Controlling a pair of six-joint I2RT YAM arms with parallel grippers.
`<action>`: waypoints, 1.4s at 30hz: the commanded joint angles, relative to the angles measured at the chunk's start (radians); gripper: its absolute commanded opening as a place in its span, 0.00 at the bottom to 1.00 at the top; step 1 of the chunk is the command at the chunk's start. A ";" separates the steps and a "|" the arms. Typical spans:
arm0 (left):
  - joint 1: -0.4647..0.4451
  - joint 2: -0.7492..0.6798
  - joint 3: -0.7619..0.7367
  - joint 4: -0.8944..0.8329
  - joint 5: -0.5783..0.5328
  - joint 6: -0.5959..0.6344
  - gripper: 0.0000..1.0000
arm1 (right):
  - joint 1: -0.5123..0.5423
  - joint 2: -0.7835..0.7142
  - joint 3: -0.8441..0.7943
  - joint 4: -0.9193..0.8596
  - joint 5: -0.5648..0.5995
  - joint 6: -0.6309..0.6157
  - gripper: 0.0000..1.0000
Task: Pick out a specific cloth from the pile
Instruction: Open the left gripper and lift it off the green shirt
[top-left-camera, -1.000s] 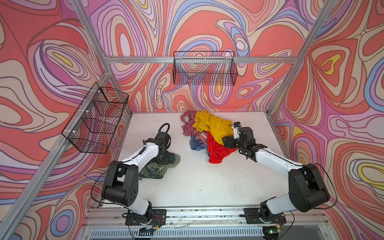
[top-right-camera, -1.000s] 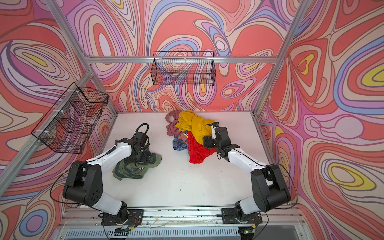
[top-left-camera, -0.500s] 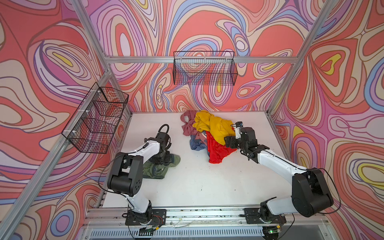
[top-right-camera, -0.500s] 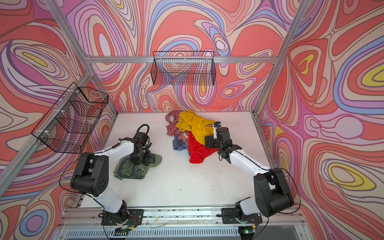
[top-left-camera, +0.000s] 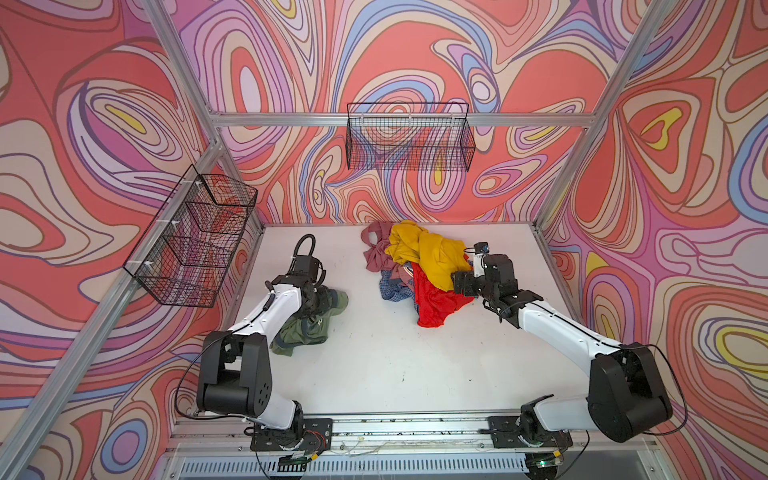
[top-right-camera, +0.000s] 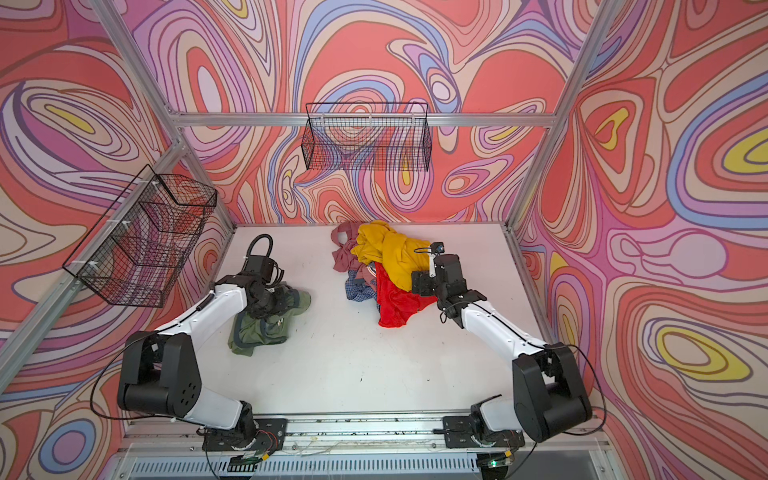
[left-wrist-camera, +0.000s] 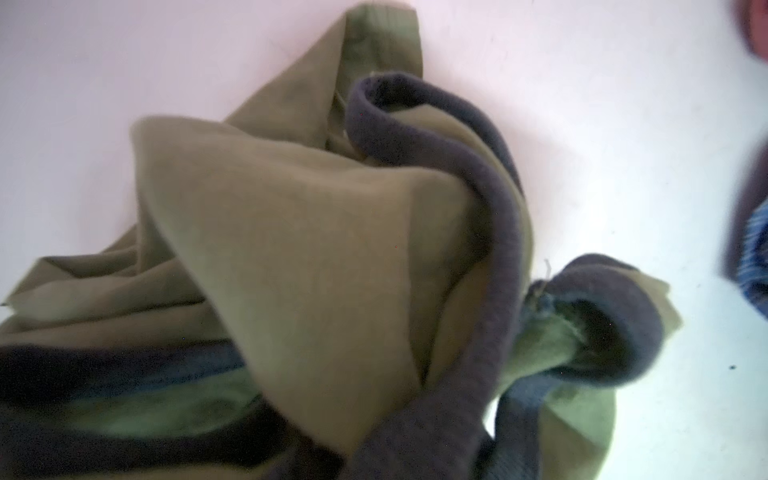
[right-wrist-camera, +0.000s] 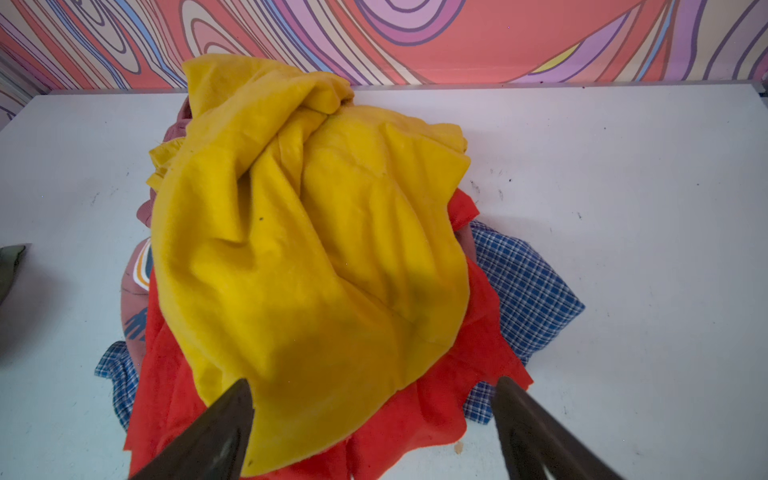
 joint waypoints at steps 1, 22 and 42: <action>0.035 -0.004 0.078 0.038 -0.025 -0.003 0.00 | -0.006 -0.027 -0.002 -0.007 0.013 -0.007 0.92; 0.060 0.494 0.526 -0.001 -0.094 0.171 0.00 | -0.006 -0.092 0.000 -0.071 0.073 -0.024 0.93; 0.061 0.617 0.582 -0.058 -0.107 0.138 0.51 | -0.006 -0.108 0.004 -0.088 0.101 -0.053 0.94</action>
